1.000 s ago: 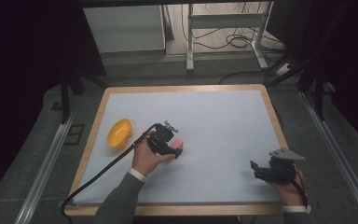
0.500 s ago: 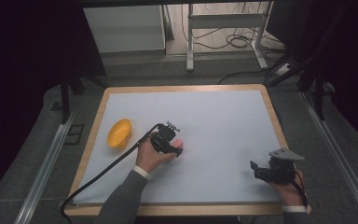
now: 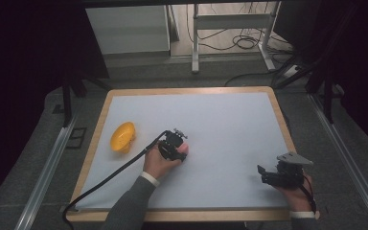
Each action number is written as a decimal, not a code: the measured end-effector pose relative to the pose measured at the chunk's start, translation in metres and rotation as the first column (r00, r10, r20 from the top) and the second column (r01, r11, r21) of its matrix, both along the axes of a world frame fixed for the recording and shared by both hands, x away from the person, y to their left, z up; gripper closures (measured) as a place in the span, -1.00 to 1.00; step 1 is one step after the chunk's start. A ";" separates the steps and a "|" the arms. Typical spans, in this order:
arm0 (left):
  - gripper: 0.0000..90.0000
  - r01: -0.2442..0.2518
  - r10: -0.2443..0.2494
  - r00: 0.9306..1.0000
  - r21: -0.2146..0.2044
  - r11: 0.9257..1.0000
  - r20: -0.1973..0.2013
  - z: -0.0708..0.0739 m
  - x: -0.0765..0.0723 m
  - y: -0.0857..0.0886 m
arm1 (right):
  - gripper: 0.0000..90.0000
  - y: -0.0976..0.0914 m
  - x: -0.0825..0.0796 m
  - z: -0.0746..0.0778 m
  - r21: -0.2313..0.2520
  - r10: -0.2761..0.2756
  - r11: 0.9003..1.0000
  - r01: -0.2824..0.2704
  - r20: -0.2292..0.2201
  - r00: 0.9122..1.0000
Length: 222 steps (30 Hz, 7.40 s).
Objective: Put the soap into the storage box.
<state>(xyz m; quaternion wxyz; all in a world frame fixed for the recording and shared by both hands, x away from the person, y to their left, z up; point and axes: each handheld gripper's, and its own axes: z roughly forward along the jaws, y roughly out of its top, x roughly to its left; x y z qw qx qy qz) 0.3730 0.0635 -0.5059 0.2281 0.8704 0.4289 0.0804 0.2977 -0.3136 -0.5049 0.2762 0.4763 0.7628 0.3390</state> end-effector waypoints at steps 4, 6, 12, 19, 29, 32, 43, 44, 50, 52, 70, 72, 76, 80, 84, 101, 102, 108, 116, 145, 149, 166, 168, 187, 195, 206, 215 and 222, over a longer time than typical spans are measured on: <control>0.33 0.000 0.000 1.000 -0.001 1.000 -0.001 0.000 0.000 0.000 | -0.79 0.000 0.000 0.001 0.003 0.001 1.000 -0.001 0.004 1.000; 0.33 0.010 -0.010 1.000 -0.007 1.000 -0.003 0.000 -0.001 0.000 | -0.79 0.000 0.000 0.001 0.002 0.001 1.000 -0.001 0.006 1.000; 0.33 0.021 -0.021 1.000 -0.037 0.999 0.018 0.009 -0.004 0.003 | -0.79 -0.001 -0.001 0.002 0.005 -0.005 1.000 0.005 0.014 1.000; 0.33 0.028 -0.025 0.999 -0.059 0.998 0.045 0.022 -0.008 0.009 | -0.79 -0.003 -0.002 0.004 0.010 -0.009 1.000 0.009 0.021 1.000; 0.33 0.033 -0.027 0.997 -0.082 0.996 0.079 0.036 -0.012 0.020 | -0.79 -0.003 -0.002 0.004 0.011 -0.013 1.000 0.013 0.018 1.000; 0.33 0.027 -0.020 0.996 -0.083 0.996 0.086 0.038 -0.012 0.024 | -0.79 -0.004 -0.002 0.005 0.011 -0.014 1.000 0.014 0.019 1.000; 0.33 0.013 -0.003 0.993 -0.083 0.996 0.117 0.048 -0.016 0.038 | -0.79 -0.003 -0.002 0.004 0.010 -0.012 1.000 0.012 0.014 1.000; 0.33 0.013 -0.003 0.993 -0.083 0.996 0.117 0.048 -0.016 0.038 | -0.79 -0.003 -0.002 0.004 0.010 -0.012 1.000 0.012 0.014 1.000; 0.33 0.006 0.004 0.992 -0.085 0.996 0.123 0.051 -0.016 0.042 | -0.79 -0.003 -0.001 0.004 0.011 -0.007 1.000 0.007 0.010 1.000; 0.33 0.007 0.004 0.992 -0.085 0.996 0.126 0.053 -0.016 0.044 | -0.79 -0.003 -0.001 0.004 0.012 -0.007 1.000 0.007 0.010 1.000; 0.33 -0.026 0.044 0.987 -0.116 0.993 0.156 0.065 -0.020 0.065 | -0.79 -0.004 -0.001 0.003 0.009 -0.007 1.000 0.007 0.013 1.000; 0.33 -0.033 0.054 0.984 -0.122 0.992 0.170 0.066 -0.020 0.067 | -0.79 -0.004 -0.002 0.004 0.008 -0.008 1.000 0.008 0.015 1.000; 0.33 -0.037 0.057 0.984 -0.121 0.992 0.169 0.068 -0.021 0.069 | -0.79 -0.004 -0.002 0.004 0.008 -0.007 1.000 0.007 0.016 1.000; 0.33 -0.046 0.067 0.983 -0.120 0.992 0.172 0.069 -0.022 0.075 | -0.79 -0.004 -0.002 0.004 0.009 -0.008 1.000 0.008 0.021 1.000; 0.33 -0.056 0.080 0.980 -0.132 0.990 0.182 0.071 -0.022 0.079 | -0.79 -0.004 -0.002 0.004 0.007 -0.011 1.000 0.011 0.020 1.000; 0.33 -0.074 0.100 0.977 -0.142 0.987 0.190 0.079 -0.023 0.094 | -0.79 -0.004 -0.002 0.004 0.005 -0.012 1.000 0.012 0.015 1.000; 0.33 -0.072 0.100 0.977 -0.145 0.987 0.190 0.079 -0.023 0.095 | -0.79 -0.004 -0.002 0.004 0.004 -0.010 1.000 0.010 0.016 1.000; 0.33 -0.082 0.108 0.975 -0.139 0.987 0.194 0.080 -0.024 0.099 | -0.79 -0.004 -0.001 0.003 0.003 -0.012 1.000 0.012 0.014 1.000; 0.33 -0.097 0.124 0.973 -0.143 0.985 0.196 0.083 -0.024 0.107 | -0.79 -0.004 -0.001 0.002 0.000 -0.011 1.000 0.011 0.014 1.000; 0.33 -0.167 0.196 0.961 -0.153 0.974 0.195 0.088 -0.021 0.135 | -0.79 -0.004 -0.001 0.003 -0.002 -0.017 1.000 0.017 0.016 1.000; 0.33 -0.169 0.197 0.961 -0.152 0.974 0.196 0.089 -0.021 0.138 | -0.79 -0.005 -0.002 0.003 -0.002 -0.019 1.000 0.019 0.015 1.000; 0.33 -0.203 0.228 0.957 -0.144 0.968 0.179 0.085 -0.017 0.151 | -0.79 -0.005 -0.002 0.003 -0.001 -0.024 1.000 0.024 0.016 1.000; 0.33 -0.208 0.232 0.956 -0.145 0.967 0.178 0.085 -0.017 0.152 | -0.79 -0.004 -0.001 0.003 -0.003 -0.024 1.000 0.024 0.015 1.000; 0.33 -0.253 0.269 0.951 -0.118 0.960 0.151 0.076 -0.005 0.165 | -0.79 -0.004 -0.001 0.002 -0.007 -0.025 1.000 0.025 0.011 1.000; 0.33 -0.266 0.280 0.951 -0.114 0.957 0.133 0.072 0.000 0.169 | -0.79 -0.004 -0.001 0.001 -0.009 -0.029 1.000 0.029 0.007 1.000; 0.33 -0.287 0.299 0.948 -0.108 0.952 0.114 0.067 0.006 0.177 | -0.79 -0.003 -0.001 0.001 -0.011 -0.028 1.000 0.028 0.006 1.000; 0.33 -0.324 0.331 0.940 -0.087 0.942 0.087 0.054 0.013 0.187 | -0.79 -0.004 -0.001 0.000 -0.009 -0.030 0.999 0.030 0.002 1.000; 0.33 -0.338 0.343 0.937 -0.069 0.939 0.069 0.045 0.017 0.191 | -0.79 -0.003 0.000 0.000 -0.011 -0.030 1.000 0.030 0.000 1.000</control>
